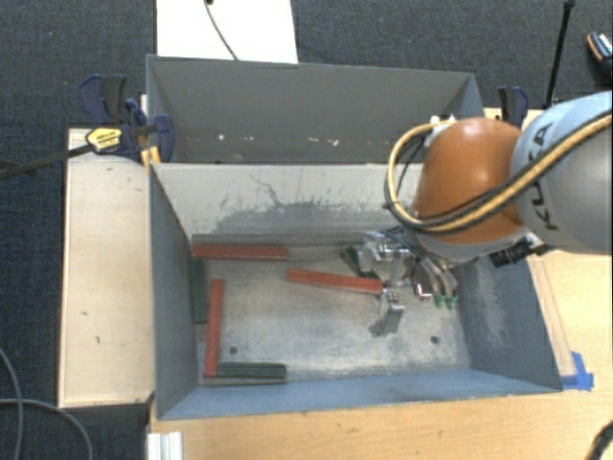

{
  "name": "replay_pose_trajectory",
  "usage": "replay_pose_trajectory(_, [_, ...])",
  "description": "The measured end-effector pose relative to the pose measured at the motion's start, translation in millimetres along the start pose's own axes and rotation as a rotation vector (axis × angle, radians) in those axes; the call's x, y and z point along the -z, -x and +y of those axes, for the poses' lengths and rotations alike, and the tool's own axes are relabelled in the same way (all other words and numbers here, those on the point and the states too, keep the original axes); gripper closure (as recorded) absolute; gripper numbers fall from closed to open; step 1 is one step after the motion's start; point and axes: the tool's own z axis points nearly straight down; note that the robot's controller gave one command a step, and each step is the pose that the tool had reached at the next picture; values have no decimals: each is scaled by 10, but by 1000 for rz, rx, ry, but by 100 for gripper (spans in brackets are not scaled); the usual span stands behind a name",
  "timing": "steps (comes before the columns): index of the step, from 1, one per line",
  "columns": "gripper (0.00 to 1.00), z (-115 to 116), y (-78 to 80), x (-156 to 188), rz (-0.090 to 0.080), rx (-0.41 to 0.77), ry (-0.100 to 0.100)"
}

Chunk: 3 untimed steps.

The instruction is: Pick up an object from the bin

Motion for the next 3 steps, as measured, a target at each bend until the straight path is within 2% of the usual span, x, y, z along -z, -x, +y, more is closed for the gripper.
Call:
replay_pose_trajectory(1, [0,159,706,-1019,2,-145,0])
replay_pose_trajectory(2, [100,153,713,-985,-2,-145,0])
replay_pose_trajectory(3, [100,403,87,497,-6,-168,1])
